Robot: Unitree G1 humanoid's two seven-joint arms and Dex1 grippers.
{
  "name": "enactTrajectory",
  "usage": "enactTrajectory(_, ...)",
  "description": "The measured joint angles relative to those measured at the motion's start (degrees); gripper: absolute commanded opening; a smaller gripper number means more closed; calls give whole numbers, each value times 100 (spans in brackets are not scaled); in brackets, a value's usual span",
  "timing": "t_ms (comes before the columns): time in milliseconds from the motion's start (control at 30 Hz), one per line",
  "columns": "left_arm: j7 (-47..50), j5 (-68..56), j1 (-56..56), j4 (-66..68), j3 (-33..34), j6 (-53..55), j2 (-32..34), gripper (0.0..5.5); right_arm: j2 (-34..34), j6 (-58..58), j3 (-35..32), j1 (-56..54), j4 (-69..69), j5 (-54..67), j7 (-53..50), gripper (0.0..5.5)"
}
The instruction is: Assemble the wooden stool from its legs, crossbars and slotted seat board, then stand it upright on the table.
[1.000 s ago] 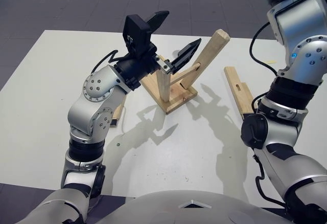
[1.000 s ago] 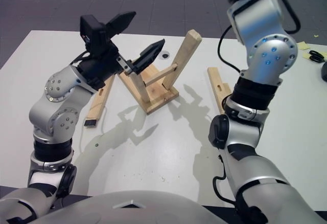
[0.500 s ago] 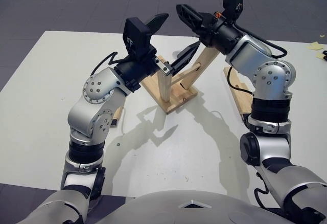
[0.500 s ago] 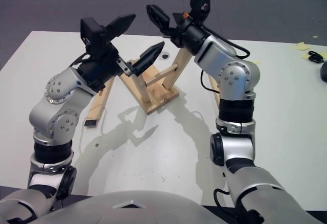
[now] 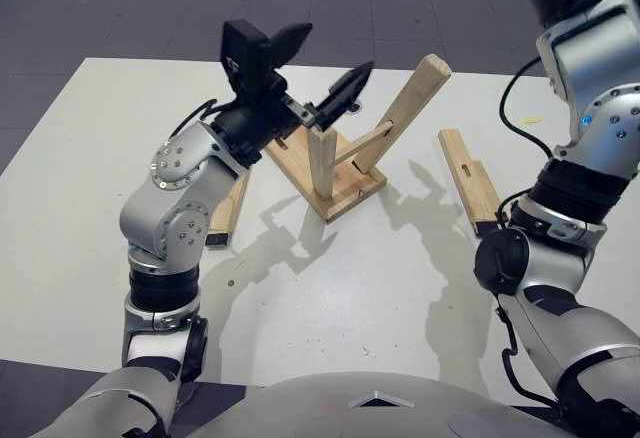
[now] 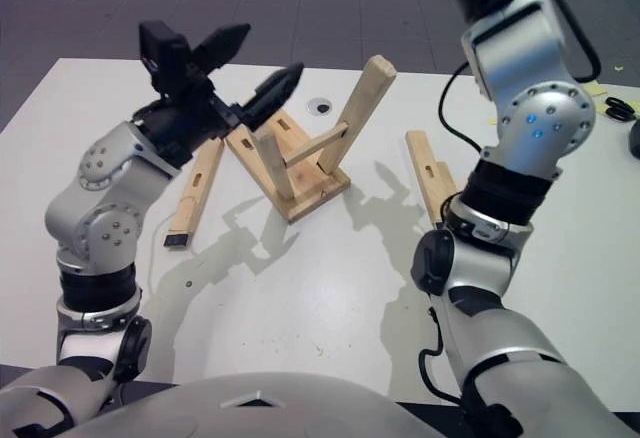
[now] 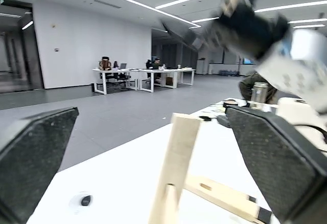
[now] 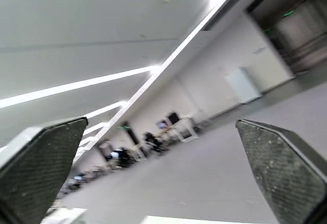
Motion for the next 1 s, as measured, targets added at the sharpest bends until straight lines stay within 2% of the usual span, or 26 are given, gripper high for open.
enactTrajectory(200, 652, -1444, -1286, 545, 1684, 149, 186, 535, -23, -657, 421, 1364, -235, -1641, -312, 540)
enactTrajectory(300, 935, -1640, -1615, 905, 2048, 140, 345, 535, -15, -762, 684, 1810, -310, -2143, -337, 540)
enactTrajectory(500, 952, -828, -1146, 1218, 1488, 207, 539, 535, -121, 193, 1378, 2514, -1251, -1963, 346, 540)
enactTrajectory(767, 940, -362, -1048, 1457, 1393, 209, 806, 535, -398, 1118, 1254, 2660, -2074, -1384, 642, 540)
enactTrajectory(1000, 1033, 54, -991, 1423, 920, 185, 519, 535, -124, 1236, 740, 2428, -2222, -197, 751, 540)
